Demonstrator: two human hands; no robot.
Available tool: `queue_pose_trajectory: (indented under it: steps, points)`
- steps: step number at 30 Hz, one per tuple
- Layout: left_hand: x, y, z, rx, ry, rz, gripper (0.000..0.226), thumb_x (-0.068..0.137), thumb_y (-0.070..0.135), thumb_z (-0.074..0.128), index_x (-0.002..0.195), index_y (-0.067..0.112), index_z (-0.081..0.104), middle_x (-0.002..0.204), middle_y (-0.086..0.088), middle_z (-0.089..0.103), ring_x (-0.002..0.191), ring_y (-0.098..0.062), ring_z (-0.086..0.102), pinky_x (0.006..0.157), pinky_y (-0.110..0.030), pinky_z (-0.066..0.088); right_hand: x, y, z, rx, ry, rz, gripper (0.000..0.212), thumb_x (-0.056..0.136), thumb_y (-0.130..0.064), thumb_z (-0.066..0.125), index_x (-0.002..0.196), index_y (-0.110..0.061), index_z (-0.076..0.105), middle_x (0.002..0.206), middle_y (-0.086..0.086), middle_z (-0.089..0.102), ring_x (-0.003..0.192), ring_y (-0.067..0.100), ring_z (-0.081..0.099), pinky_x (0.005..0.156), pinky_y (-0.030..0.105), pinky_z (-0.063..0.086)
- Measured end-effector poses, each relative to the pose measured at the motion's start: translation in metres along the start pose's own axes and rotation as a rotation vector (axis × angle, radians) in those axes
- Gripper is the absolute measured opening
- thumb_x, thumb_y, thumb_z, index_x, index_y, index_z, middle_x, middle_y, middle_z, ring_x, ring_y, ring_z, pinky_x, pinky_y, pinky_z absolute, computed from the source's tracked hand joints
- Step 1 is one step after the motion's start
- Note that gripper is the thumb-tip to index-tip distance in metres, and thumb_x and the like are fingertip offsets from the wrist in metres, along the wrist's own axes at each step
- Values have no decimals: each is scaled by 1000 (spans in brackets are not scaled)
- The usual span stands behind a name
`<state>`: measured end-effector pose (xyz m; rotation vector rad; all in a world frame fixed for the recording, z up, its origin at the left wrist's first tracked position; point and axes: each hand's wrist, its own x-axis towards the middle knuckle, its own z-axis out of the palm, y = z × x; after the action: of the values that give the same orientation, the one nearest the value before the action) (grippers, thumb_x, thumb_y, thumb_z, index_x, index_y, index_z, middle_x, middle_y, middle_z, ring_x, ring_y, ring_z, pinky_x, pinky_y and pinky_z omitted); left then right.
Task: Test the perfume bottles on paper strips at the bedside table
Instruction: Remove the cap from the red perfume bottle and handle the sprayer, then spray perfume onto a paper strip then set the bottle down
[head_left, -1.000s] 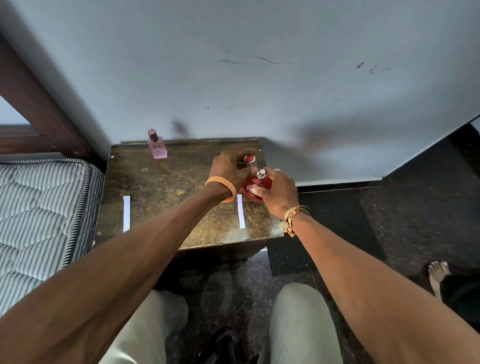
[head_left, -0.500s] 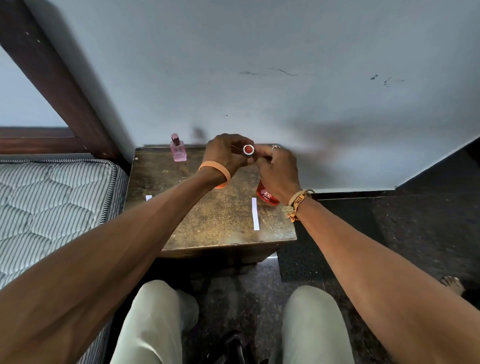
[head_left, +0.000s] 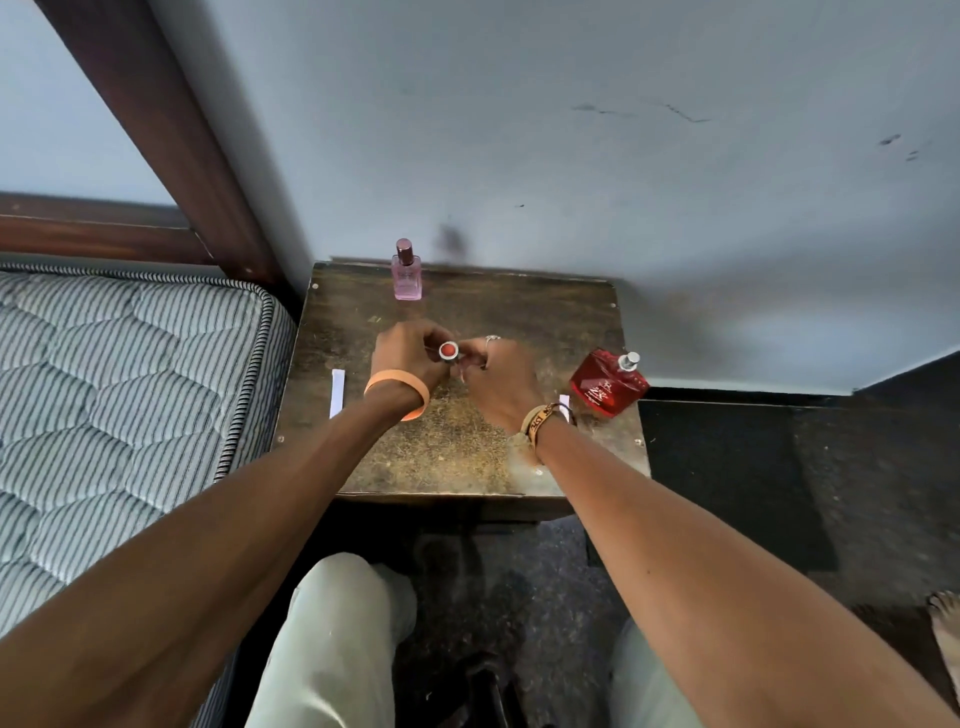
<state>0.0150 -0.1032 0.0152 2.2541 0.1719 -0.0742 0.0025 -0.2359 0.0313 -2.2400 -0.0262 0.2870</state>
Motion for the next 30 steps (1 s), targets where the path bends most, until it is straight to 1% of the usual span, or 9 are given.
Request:
queue_pose_trajectory:
  steps: [4,7,13,16,18,21,24,27,30]
  points:
    - [-3,-24,9,39,-12,-41,27,59,12,86,82,18,73,81,0,74,76,-16,69,75,-35,57,2,11,23,-6,-65,67,33,90,-7,50,107,-20,74,96,1,73,87,20,66,72,35,54]
    - [-2,-30,12,55,-29,-53,27,59,14,85,82,20,73,81,3,74,75,-12,69,74,-30,56,2,17,30,-9,-65,78,35,86,-3,47,101,-19,75,92,3,73,84,23,66,74,42,56]
    - [-1,-30,13,141,-56,-51,32,64,14,81,94,20,72,92,-1,74,87,-19,68,77,-28,53,4,16,32,-49,-86,91,39,86,-3,47,106,-22,74,92,1,73,79,22,65,63,34,51]
    - [-4,-29,15,168,-44,-18,46,69,16,77,113,20,66,106,-5,71,98,-25,66,84,-38,54,-3,14,27,-69,-48,80,43,85,1,44,113,-19,70,96,0,72,83,21,66,69,37,56]
    - [-9,-29,15,187,-38,10,58,70,8,72,124,20,56,118,-8,62,103,-26,62,88,-38,53,-11,15,21,-64,22,88,37,90,0,44,113,-16,69,90,-2,69,73,17,64,62,36,55]
    - [-25,-21,12,232,138,123,66,71,1,64,133,18,47,117,-9,51,104,-25,51,91,-34,47,-23,27,11,-90,149,46,33,94,-2,39,88,-20,65,66,-7,55,51,7,46,46,27,37]
    - [-39,-3,13,253,315,331,56,70,-4,57,124,12,56,105,-10,55,93,-24,49,82,-31,43,-34,36,-5,-112,242,68,31,97,-4,42,106,-13,70,71,-2,67,53,9,56,47,29,45]
    - [-43,22,28,206,140,388,34,85,3,55,118,11,61,103,-10,59,91,-22,56,80,-29,48,-49,44,-24,-114,295,121,26,97,-3,47,111,-9,69,91,10,73,68,17,66,59,31,55]
    - [-42,43,57,227,-115,316,25,92,15,54,115,13,64,108,-8,65,99,-21,59,85,-26,44,-61,55,-39,-126,328,163,32,98,-4,49,123,-14,65,108,5,71,82,12,65,62,15,46]
